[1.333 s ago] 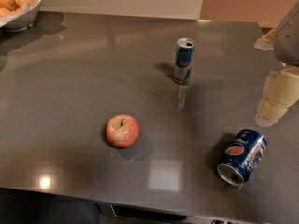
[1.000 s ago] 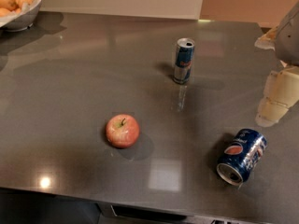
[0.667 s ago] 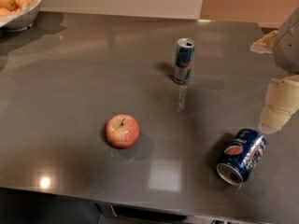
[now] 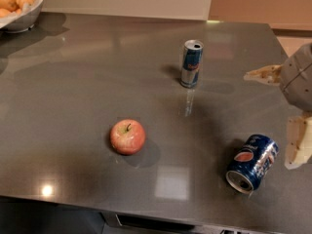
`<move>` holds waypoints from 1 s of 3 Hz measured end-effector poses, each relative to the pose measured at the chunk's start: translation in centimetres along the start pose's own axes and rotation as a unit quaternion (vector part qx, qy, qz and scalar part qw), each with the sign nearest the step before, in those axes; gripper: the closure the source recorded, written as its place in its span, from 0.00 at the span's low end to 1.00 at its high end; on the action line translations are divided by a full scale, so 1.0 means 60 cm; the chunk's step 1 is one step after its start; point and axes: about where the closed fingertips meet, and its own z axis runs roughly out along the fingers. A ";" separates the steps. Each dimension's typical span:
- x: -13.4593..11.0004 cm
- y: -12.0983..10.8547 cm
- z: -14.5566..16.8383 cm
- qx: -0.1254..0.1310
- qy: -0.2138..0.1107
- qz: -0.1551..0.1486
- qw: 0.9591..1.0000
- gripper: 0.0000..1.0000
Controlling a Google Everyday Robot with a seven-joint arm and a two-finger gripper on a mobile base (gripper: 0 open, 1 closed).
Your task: Place pepsi can upright
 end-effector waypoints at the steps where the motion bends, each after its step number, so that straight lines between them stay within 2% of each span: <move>1: -0.003 0.025 0.023 -0.026 -0.006 -0.071 0.997 0.00; 2: -0.011 0.056 0.052 -0.066 -0.013 -0.141 0.988 0.00; 3: -0.014 0.083 0.079 -0.096 -0.016 -0.192 0.977 0.00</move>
Offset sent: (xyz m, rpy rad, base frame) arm -0.0469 0.0092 -0.0668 -0.1084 0.1711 0.4983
